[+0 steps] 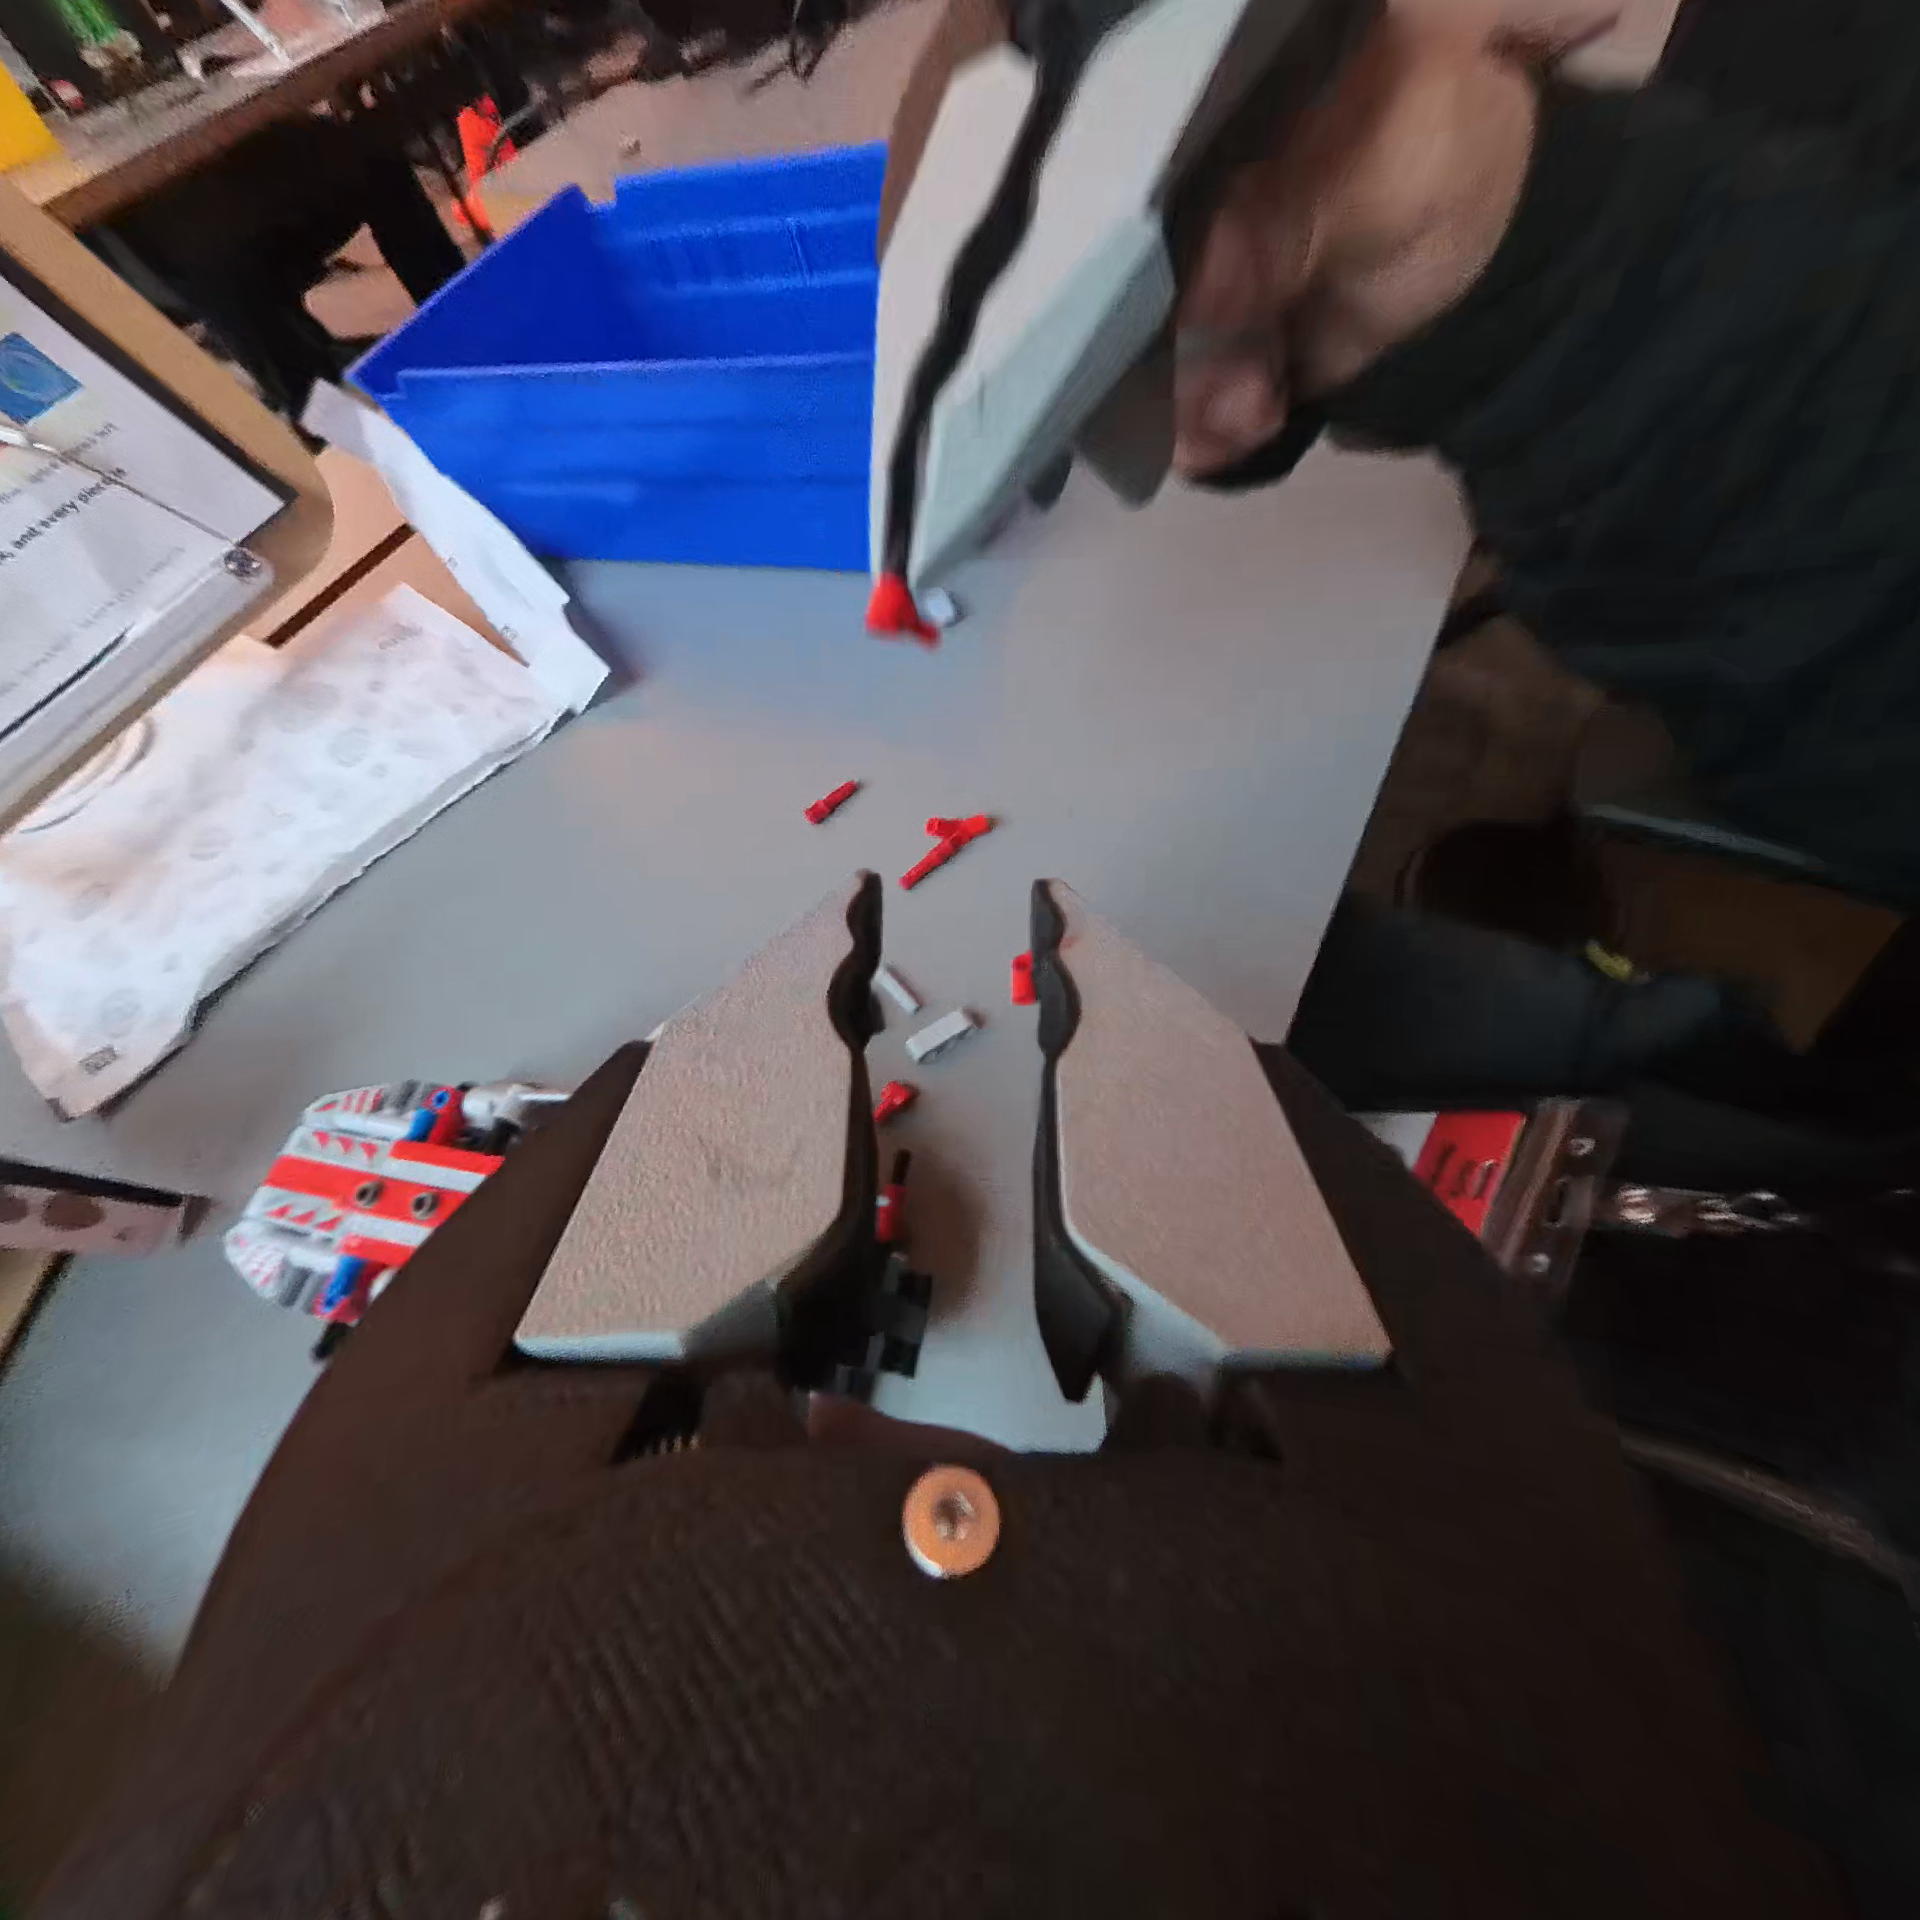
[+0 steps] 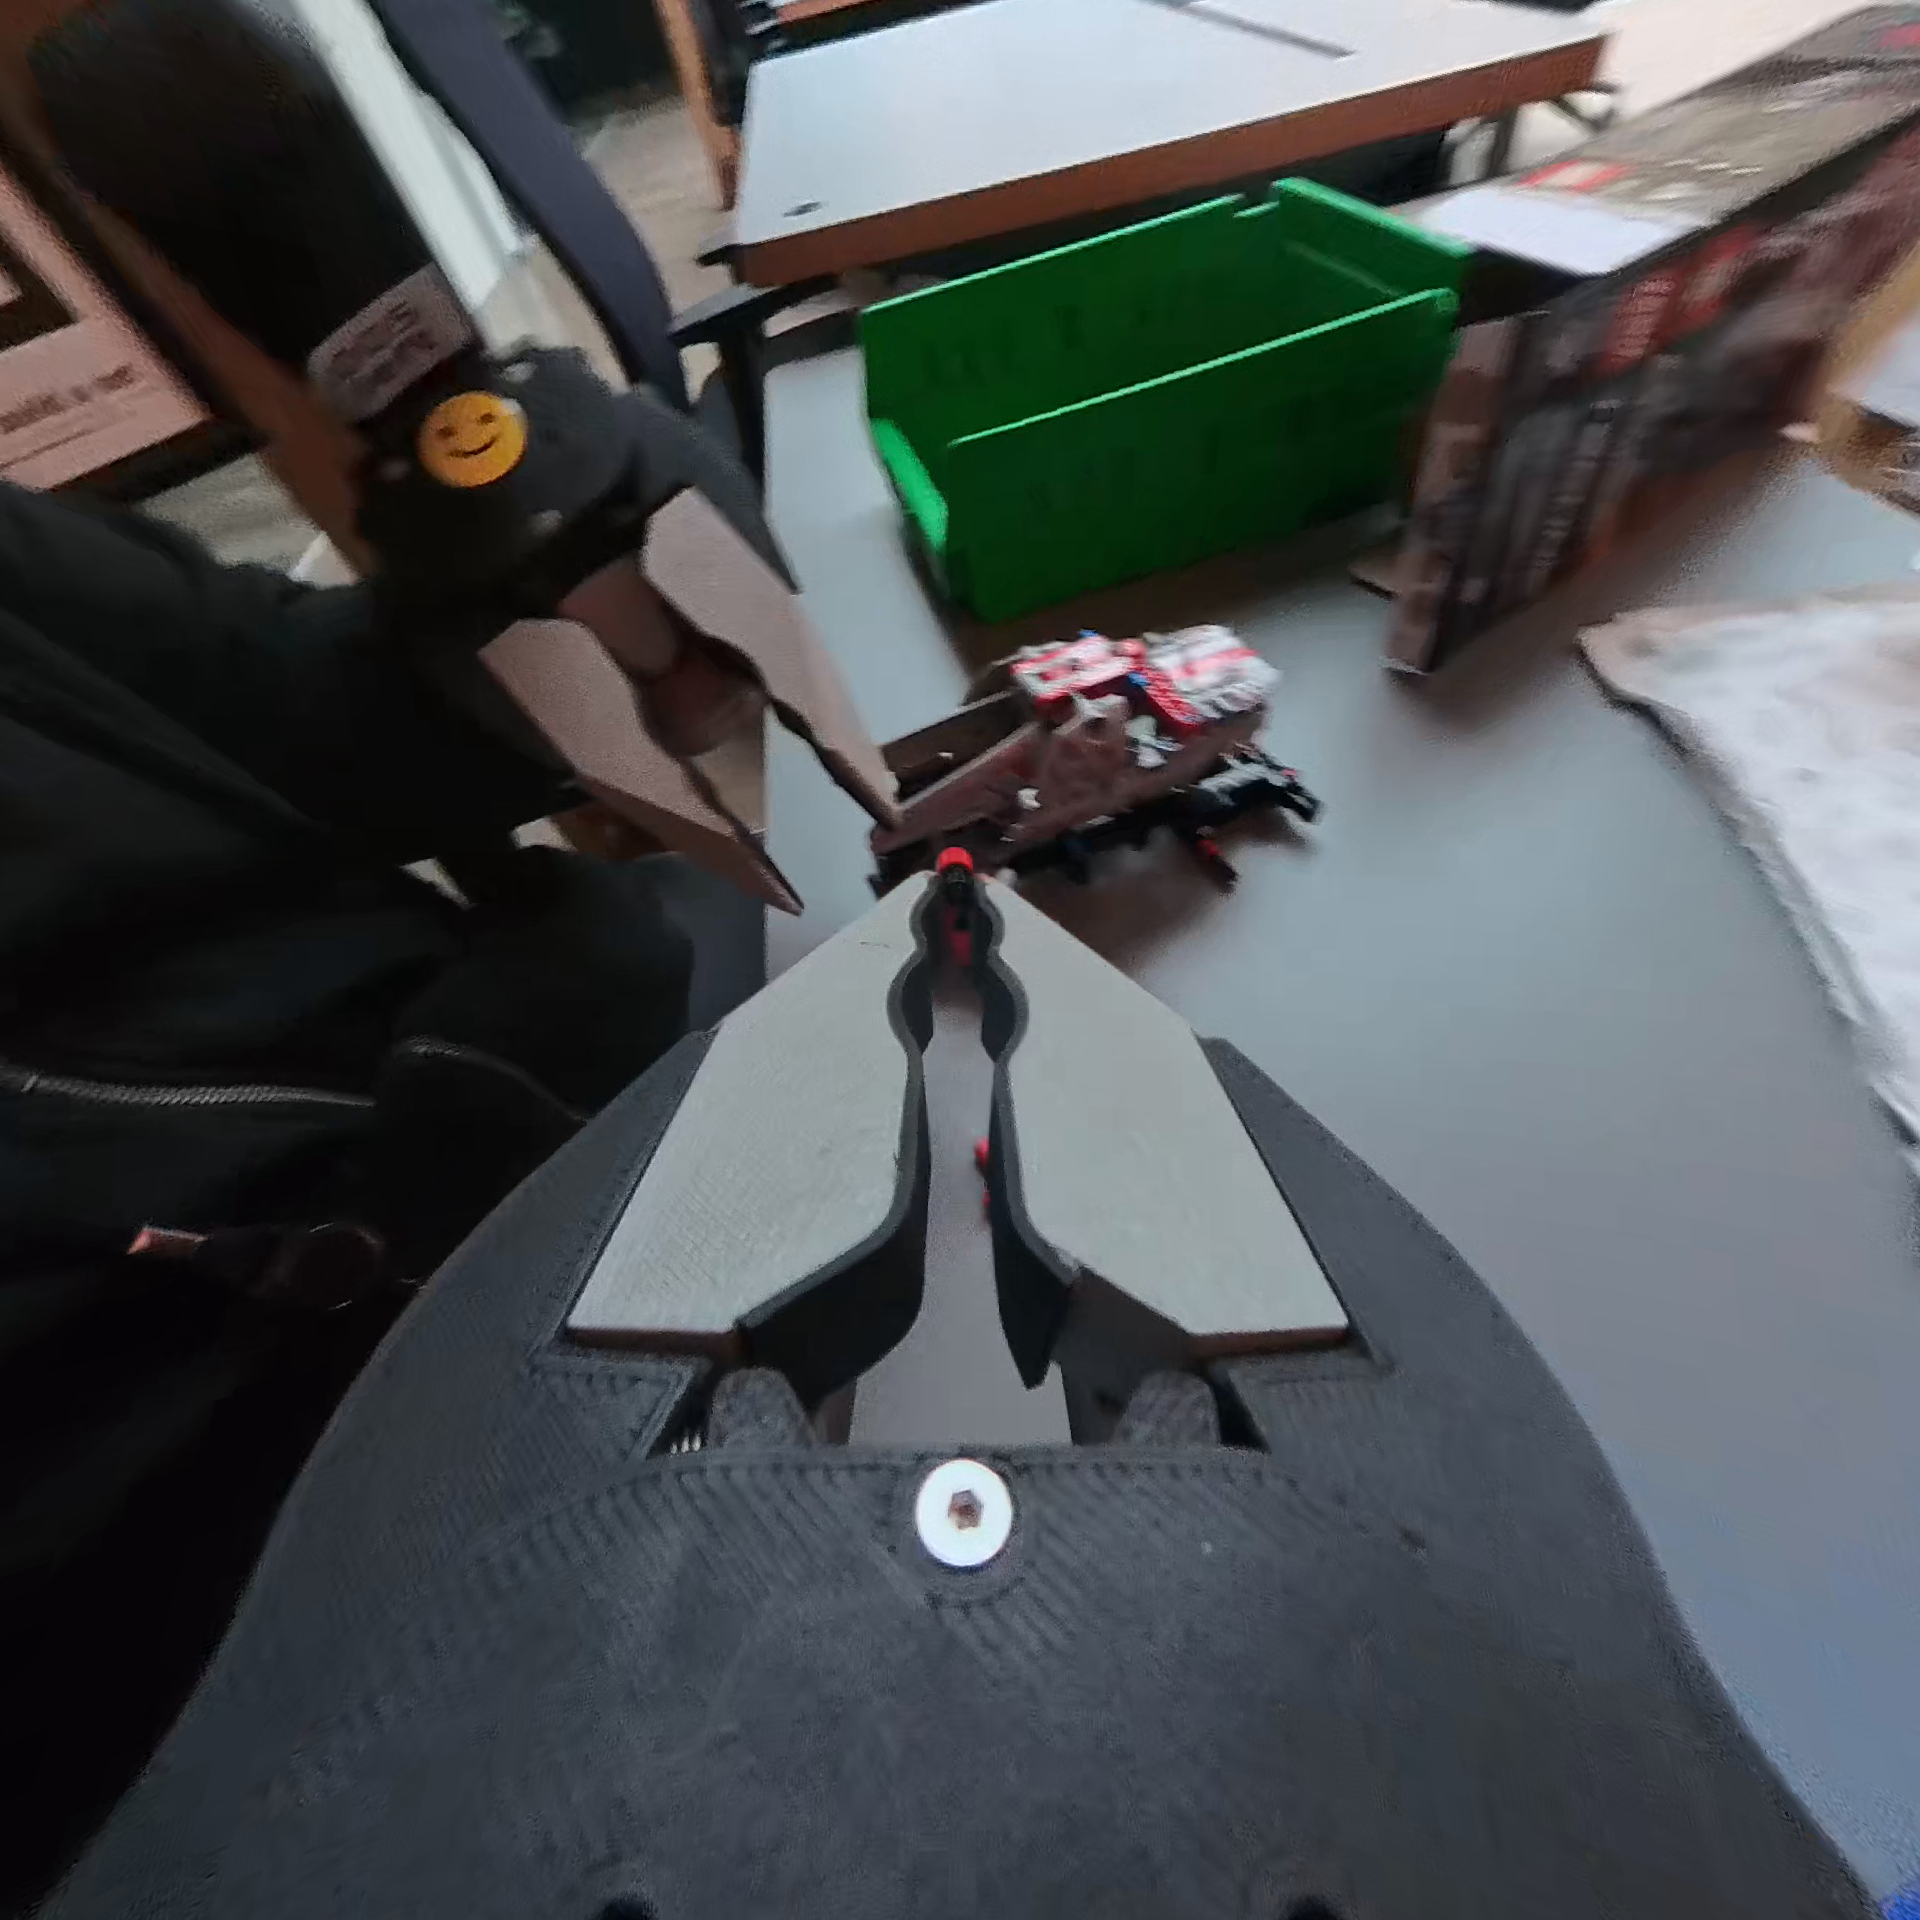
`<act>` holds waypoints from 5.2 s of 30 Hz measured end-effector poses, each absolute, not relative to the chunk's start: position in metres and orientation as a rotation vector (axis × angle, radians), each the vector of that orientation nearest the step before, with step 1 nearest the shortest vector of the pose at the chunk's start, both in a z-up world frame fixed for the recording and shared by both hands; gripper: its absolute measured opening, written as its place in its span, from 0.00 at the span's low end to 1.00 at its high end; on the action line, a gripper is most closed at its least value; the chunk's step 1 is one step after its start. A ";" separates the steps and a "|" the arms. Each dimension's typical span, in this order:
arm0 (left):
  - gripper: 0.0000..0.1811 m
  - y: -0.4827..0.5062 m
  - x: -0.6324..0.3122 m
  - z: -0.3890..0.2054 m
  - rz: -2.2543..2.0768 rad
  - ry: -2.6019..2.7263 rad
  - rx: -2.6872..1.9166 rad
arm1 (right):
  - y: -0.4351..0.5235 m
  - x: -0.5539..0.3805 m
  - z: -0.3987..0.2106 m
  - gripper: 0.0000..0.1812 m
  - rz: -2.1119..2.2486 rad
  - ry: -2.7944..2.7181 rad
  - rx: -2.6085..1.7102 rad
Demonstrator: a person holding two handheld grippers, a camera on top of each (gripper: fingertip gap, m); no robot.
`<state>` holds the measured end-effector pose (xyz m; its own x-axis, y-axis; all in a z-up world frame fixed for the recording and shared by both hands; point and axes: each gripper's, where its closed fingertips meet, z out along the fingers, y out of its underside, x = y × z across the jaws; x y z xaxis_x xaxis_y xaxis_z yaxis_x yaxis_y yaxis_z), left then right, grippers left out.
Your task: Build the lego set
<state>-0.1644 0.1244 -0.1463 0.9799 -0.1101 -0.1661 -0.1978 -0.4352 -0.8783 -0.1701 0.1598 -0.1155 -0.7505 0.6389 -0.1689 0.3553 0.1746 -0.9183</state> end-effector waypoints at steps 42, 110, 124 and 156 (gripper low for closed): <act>0.03 0.124 -0.162 -0.109 -0.005 0.098 -1.659 | 0.169 -0.175 -0.045 0.00 2.243 -1.667 -0.973; 0.03 0.121 -0.196 -0.142 0.800 0.459 -1.818 | 0.114 -0.188 -0.129 0.03 2.164 -2.132 -1.259; 0.11 0.108 -0.226 -0.144 0.487 0.122 -1.937 | 0.335 -0.165 -0.066 0.03 1.342 -1.431 -1.322; 0.08 0.076 -0.277 -0.153 0.516 0.045 -2.044 | 0.449 -0.157 -0.167 0.13 1.027 -1.231 -1.821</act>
<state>-0.2774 0.0756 -0.1527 0.9089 0.1788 -0.3768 -0.2412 -0.5118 -0.8246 -0.1568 0.4488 -0.1675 0.2337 0.9460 -0.2246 0.3904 -0.3029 -0.8694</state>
